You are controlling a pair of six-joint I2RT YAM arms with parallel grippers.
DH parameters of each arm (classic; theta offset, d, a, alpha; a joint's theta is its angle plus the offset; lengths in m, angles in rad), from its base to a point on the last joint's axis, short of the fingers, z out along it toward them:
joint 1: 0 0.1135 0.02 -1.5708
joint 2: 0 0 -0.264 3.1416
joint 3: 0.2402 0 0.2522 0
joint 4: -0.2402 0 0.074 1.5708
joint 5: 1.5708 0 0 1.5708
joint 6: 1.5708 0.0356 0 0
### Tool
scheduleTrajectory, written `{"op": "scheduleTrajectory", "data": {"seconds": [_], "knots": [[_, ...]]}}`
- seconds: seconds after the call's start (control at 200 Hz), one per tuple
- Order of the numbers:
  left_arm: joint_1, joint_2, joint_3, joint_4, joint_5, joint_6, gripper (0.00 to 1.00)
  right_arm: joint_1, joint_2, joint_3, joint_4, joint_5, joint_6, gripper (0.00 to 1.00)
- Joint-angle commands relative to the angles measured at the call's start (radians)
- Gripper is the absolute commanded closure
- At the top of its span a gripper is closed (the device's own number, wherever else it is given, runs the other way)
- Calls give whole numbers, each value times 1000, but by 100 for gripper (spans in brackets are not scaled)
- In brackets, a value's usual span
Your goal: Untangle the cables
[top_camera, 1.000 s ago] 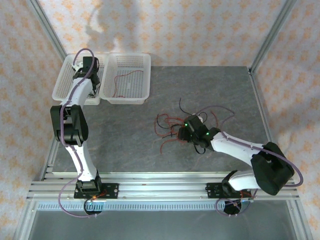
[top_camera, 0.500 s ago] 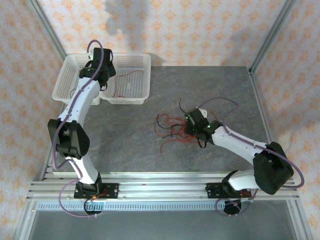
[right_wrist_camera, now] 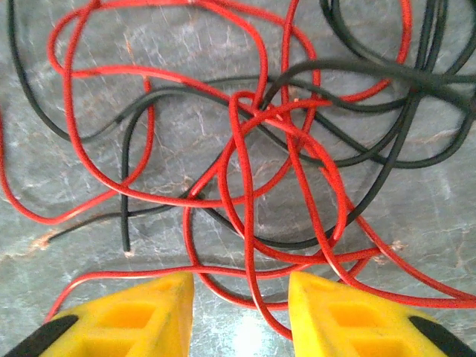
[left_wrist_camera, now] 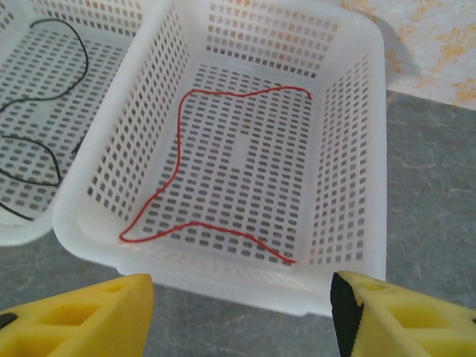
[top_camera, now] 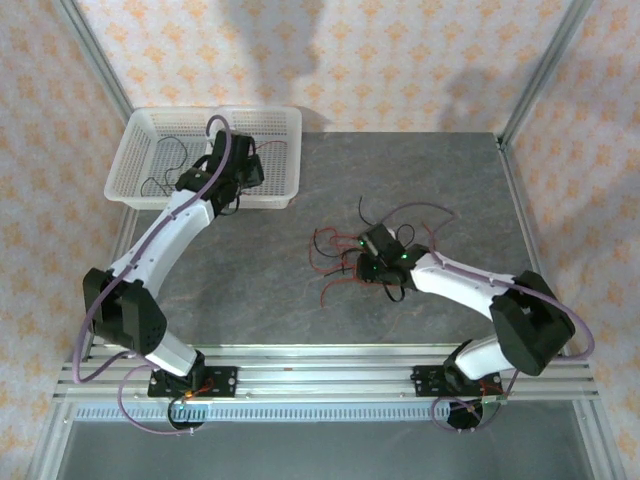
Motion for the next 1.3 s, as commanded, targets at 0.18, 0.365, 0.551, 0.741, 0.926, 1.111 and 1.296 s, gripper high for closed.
{"op": "scheduleTrajectory", "data": {"seconds": [0.18,0.365,0.551,0.741,0.926,1.111,1.296], "knots": [[-63,-118,-114,51,27,-51,34,22,62,12,8,50,7,65],[-94,-160,-186,56,30,-66,33,24,92,10,21,68,9,69],[-124,-181,-211,53,33,-69,33,26,94,25,19,64,10,98],[-158,-216,-262,87,42,-72,34,28,-39,77,-28,22,-24,100],[-174,-264,-326,152,73,-75,34,17,-178,173,-58,-87,-101,100],[-190,-299,-371,212,117,-73,34,-19,-223,309,-91,-140,-169,100],[-243,-326,-407,289,161,-43,34,-41,-199,476,-123,-185,-227,100]]}}
